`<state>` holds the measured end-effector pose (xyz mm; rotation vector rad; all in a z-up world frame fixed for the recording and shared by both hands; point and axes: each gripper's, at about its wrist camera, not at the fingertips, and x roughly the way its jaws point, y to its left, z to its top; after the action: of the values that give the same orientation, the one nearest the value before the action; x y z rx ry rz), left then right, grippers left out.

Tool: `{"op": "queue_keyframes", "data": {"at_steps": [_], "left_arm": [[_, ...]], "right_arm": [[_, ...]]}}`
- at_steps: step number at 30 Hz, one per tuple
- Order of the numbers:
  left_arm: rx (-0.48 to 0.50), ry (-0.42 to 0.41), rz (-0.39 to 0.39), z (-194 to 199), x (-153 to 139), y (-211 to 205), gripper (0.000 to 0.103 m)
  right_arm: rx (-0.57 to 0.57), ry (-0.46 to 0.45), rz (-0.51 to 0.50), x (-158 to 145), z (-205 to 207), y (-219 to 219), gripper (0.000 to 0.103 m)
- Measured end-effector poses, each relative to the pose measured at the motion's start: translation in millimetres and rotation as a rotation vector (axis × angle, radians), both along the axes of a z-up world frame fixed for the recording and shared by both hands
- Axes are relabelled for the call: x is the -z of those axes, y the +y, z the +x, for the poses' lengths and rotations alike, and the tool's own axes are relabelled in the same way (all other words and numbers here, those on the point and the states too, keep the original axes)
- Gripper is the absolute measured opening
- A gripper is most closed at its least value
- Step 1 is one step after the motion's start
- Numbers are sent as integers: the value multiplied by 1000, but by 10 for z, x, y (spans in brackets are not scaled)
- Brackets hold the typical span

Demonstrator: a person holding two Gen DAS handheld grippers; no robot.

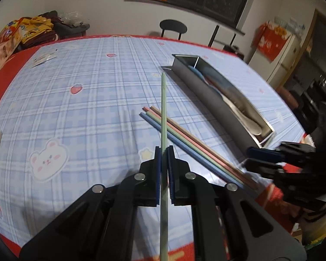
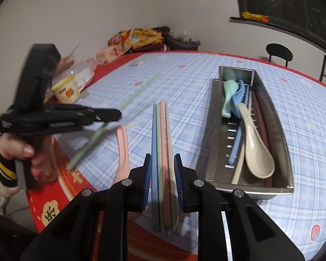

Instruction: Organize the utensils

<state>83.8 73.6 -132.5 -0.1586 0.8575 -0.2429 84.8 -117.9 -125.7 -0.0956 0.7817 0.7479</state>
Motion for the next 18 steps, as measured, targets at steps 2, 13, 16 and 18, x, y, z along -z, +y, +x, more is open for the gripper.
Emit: {"op": "queue_keyframes", "data": {"at_steps": [2,13,16,18], "left_arm": [[-3,-5,-22,-92,1,61,10],[-34,-1,-95,-258,190,335,10],[-20,-10,-101,-254,209,343,10],[-15,-10,-115,-241,225,359,10]], "right_arm": [[-27,6,-33,21,-8,87,21],[-84,34,-178,129,62,506,7],[-63,36,-179,135,84,518,7],[-43,28,-188,136,95,517,7]]}}
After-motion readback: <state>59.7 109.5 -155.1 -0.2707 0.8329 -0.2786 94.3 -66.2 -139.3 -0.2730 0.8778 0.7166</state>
